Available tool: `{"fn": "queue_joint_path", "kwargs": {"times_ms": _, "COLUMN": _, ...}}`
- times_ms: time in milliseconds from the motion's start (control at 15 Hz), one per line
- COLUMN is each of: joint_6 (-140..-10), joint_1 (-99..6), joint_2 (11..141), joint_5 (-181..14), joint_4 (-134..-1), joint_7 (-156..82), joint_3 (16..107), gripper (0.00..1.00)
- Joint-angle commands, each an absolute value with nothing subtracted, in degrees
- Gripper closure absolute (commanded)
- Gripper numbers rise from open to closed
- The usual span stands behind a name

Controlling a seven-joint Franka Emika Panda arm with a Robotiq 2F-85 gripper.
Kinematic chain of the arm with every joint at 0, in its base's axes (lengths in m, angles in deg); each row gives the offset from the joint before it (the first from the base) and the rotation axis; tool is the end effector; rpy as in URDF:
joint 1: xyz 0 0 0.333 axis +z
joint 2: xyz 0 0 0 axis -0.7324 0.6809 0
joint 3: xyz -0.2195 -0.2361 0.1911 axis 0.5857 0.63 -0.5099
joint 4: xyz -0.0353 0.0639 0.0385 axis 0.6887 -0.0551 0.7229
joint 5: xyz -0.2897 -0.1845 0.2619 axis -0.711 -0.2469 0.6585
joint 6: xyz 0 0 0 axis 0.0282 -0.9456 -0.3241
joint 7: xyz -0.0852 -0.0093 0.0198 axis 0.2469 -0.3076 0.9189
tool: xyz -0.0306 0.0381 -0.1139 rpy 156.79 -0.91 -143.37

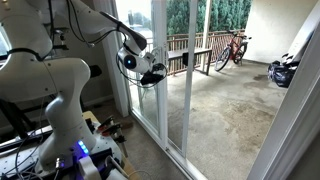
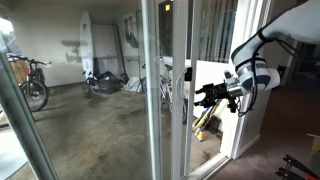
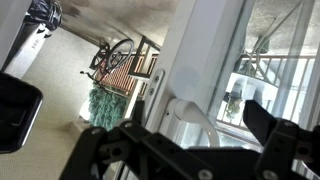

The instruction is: Open the door

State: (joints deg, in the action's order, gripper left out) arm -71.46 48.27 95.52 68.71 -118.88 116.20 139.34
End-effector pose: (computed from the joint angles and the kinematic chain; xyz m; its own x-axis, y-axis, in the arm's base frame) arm 0.4971 0.1067 0.2658 0.1976 0.4834 0.8528 0.5420 -0.7788 0.3159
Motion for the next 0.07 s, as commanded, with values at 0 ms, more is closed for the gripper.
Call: {"fn": "queue_joint_path", "kwargs": {"times_ms": 0, "joint_6": -72.2, "joint_1": 47.5, "joint_2": 93.7, "joint_5": 68.6, "joint_4": -118.6, "joint_7": 117.7, "joint_3": 138.6, "gripper": 0.0}}
